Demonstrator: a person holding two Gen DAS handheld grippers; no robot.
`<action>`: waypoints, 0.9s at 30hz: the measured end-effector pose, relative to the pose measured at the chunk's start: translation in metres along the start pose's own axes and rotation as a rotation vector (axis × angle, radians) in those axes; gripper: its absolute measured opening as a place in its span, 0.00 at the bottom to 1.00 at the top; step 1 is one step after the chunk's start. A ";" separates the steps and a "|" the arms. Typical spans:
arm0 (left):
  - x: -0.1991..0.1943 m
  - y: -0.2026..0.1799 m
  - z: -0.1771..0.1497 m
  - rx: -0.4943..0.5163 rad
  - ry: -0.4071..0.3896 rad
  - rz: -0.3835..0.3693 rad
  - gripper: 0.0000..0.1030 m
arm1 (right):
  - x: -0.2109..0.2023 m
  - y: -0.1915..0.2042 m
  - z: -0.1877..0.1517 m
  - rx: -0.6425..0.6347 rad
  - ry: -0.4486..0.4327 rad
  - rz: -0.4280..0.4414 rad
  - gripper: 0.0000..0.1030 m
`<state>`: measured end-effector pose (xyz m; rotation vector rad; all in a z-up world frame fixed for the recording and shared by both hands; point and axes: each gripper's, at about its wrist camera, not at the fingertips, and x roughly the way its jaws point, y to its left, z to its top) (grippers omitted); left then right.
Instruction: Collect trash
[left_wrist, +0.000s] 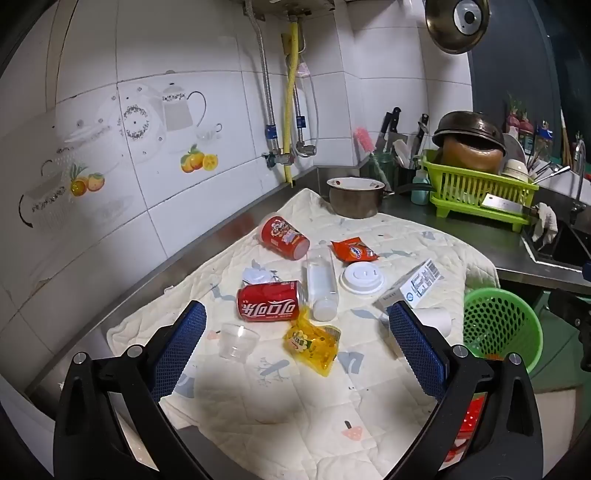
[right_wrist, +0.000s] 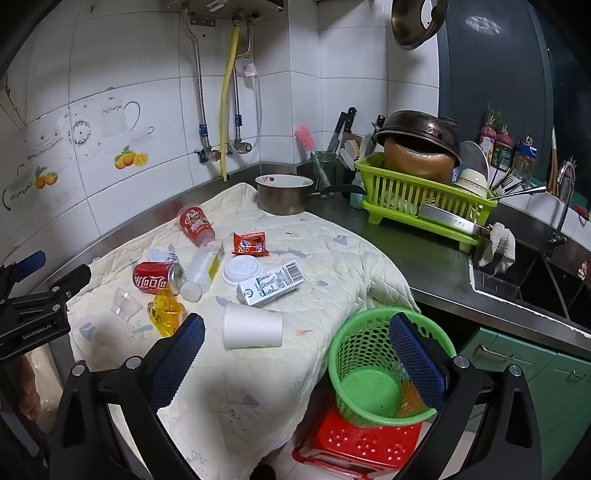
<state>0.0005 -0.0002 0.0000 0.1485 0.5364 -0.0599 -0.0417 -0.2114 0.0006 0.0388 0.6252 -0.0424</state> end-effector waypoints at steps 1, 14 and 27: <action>0.000 -0.001 0.000 0.005 -0.001 -0.001 0.95 | 0.000 0.000 0.000 0.002 -0.003 0.001 0.94; 0.000 -0.006 0.000 0.004 -0.007 -0.006 0.95 | -0.001 0.002 0.003 0.001 -0.003 0.006 0.94; 0.000 -0.002 -0.002 -0.002 -0.009 -0.015 0.95 | 0.001 0.007 0.001 0.000 -0.003 0.007 0.94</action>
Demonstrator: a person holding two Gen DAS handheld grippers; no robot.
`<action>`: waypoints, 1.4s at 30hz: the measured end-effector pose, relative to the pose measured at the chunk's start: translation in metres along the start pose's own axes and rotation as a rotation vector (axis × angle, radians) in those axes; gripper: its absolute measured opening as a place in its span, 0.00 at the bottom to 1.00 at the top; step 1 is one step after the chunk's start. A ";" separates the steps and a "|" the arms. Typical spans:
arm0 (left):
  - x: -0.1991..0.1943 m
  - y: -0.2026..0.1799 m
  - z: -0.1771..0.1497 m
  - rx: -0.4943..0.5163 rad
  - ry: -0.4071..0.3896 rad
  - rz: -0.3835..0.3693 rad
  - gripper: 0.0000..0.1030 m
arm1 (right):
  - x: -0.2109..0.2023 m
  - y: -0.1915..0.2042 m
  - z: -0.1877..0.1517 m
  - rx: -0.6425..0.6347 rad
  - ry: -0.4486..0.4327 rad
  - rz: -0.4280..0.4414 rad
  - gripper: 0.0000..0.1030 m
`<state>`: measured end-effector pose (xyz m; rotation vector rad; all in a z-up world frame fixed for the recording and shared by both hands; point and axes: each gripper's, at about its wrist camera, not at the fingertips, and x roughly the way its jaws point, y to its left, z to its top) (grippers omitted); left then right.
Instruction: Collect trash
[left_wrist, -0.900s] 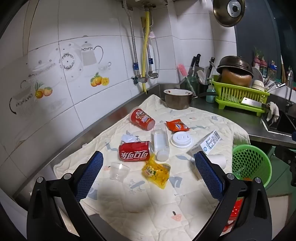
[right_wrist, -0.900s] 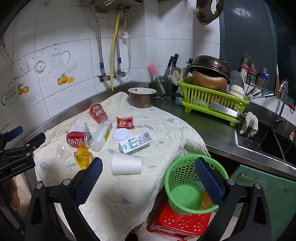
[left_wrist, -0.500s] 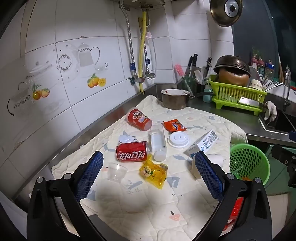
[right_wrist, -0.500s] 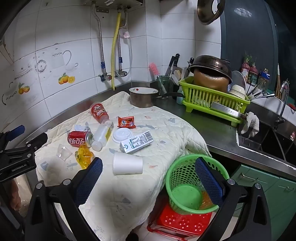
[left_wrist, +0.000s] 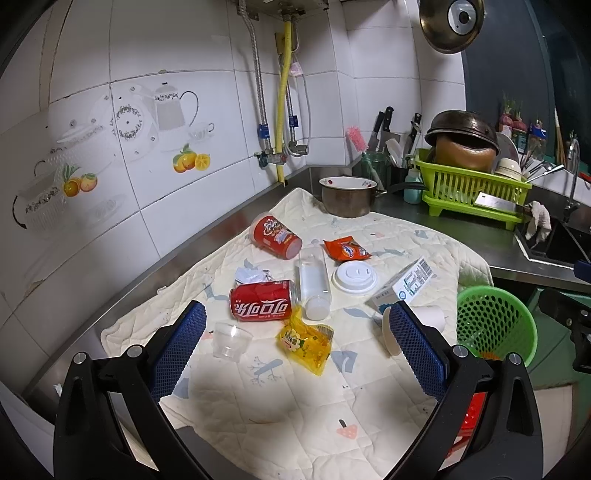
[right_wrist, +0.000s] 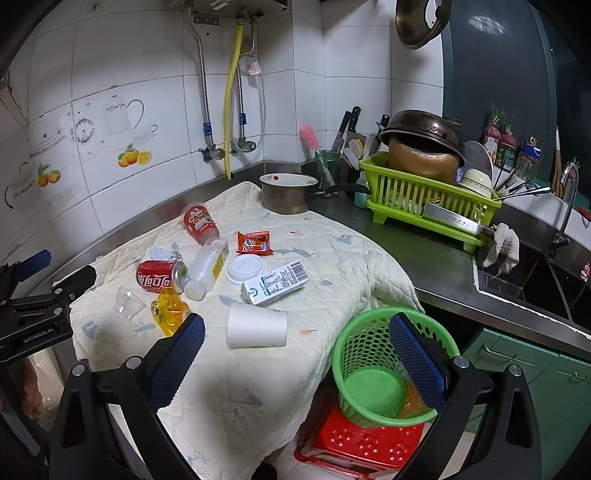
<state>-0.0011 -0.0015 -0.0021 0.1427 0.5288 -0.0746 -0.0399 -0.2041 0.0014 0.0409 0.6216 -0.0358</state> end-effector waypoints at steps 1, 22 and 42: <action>0.000 0.000 0.000 -0.002 0.000 0.001 0.95 | 0.000 -0.001 0.000 0.000 0.000 0.001 0.94; 0.001 0.006 0.001 -0.015 0.001 0.018 0.95 | 0.004 0.002 -0.001 0.002 0.003 0.000 0.94; 0.007 0.015 -0.002 -0.043 0.019 0.026 0.95 | 0.014 0.004 -0.001 -0.008 0.017 0.030 0.94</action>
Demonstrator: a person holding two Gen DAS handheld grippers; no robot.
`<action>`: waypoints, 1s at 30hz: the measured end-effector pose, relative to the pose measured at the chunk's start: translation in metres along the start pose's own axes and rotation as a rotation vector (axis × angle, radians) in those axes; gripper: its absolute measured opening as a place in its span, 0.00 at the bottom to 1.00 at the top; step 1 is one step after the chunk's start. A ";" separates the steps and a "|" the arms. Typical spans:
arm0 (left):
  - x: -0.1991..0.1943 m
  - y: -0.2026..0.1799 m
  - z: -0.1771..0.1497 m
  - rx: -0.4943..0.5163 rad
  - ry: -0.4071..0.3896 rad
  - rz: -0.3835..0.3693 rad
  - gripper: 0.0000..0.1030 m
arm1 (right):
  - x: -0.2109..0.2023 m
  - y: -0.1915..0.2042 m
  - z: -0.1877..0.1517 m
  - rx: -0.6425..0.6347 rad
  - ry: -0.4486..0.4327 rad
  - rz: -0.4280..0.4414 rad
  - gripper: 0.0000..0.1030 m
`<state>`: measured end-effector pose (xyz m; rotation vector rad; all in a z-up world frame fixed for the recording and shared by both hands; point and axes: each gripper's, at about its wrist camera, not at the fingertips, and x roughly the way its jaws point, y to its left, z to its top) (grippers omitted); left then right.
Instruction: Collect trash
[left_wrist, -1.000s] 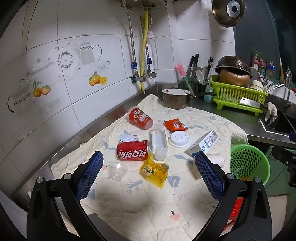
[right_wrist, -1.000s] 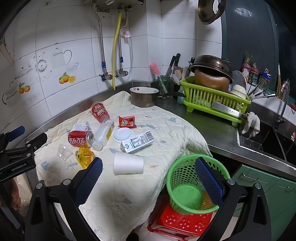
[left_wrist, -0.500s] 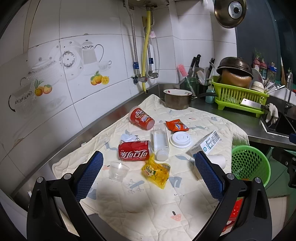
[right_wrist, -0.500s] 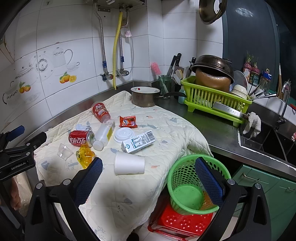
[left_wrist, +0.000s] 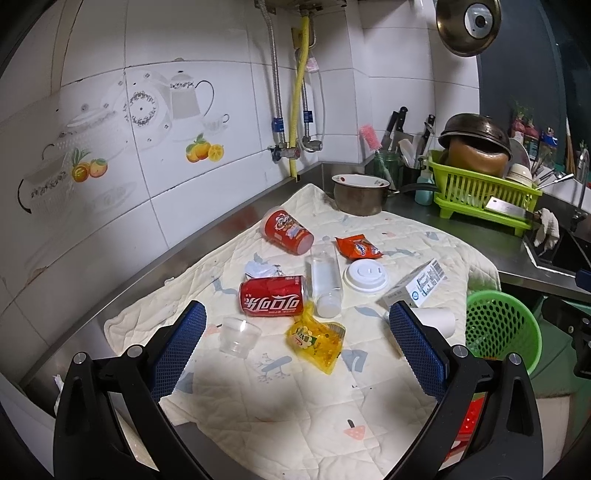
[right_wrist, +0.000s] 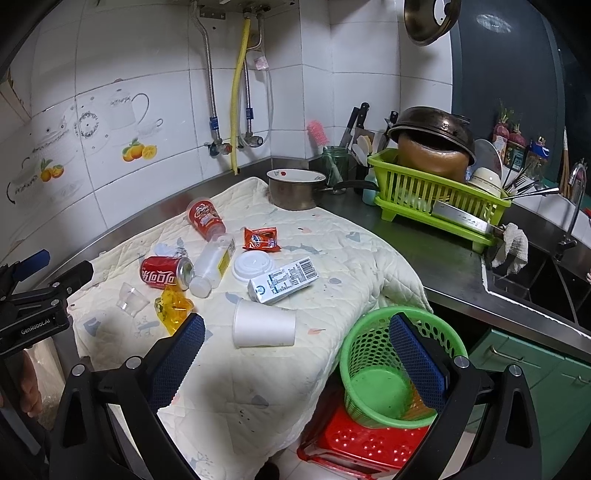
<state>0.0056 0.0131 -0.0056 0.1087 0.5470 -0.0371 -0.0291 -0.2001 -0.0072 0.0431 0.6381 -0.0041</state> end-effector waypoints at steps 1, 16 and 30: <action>0.001 0.000 0.000 -0.002 0.001 0.001 0.95 | 0.001 0.000 0.000 -0.001 0.001 0.002 0.94; 0.012 0.014 -0.004 -0.023 0.022 0.029 0.95 | 0.024 0.007 0.000 -0.035 0.026 0.050 0.94; 0.042 0.027 -0.020 -0.039 0.095 0.027 0.95 | 0.075 0.016 -0.011 -0.050 0.122 0.103 0.94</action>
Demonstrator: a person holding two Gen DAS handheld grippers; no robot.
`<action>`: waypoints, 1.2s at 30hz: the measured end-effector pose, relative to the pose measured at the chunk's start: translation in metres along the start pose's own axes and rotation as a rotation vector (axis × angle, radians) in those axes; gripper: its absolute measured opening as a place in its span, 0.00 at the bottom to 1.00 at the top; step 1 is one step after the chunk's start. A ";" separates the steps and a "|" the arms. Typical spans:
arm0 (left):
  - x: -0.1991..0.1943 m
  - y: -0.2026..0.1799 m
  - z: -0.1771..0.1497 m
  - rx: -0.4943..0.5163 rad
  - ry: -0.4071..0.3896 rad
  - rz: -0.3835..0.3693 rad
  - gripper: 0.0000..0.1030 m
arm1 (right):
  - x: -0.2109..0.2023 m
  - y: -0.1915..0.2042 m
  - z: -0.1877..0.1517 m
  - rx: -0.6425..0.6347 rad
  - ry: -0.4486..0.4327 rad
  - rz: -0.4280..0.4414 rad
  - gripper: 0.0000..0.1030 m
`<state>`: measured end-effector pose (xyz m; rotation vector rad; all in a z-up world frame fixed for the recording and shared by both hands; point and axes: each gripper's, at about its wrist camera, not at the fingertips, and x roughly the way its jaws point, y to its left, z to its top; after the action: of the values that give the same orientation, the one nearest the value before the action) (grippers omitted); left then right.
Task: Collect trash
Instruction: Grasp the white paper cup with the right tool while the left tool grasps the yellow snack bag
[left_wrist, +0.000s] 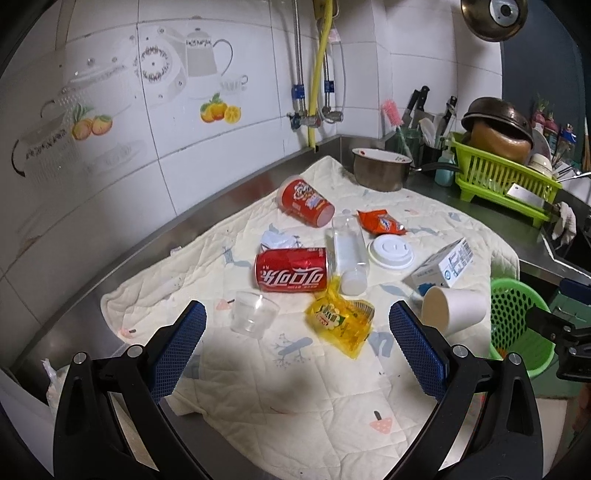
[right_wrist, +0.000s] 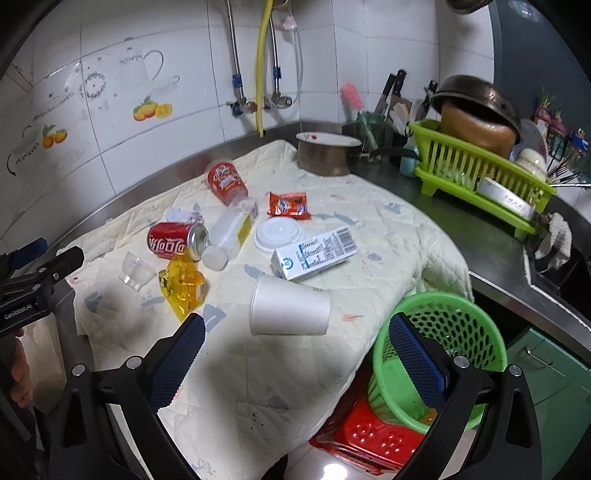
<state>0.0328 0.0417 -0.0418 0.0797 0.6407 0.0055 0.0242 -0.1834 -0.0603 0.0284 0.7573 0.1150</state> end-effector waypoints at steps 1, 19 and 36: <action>0.003 0.001 -0.001 -0.001 0.006 -0.003 0.95 | 0.005 0.000 -0.001 0.000 0.008 0.006 0.94; 0.055 0.003 -0.013 -0.040 0.132 -0.045 0.90 | 0.085 -0.007 -0.001 0.077 0.096 0.053 0.94; 0.080 -0.008 -0.011 -0.046 0.177 -0.099 0.89 | 0.119 -0.007 -0.004 0.060 0.142 0.014 0.94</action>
<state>0.0899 0.0372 -0.0987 0.0030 0.8202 -0.0688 0.1076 -0.1768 -0.1449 0.0830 0.9028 0.1087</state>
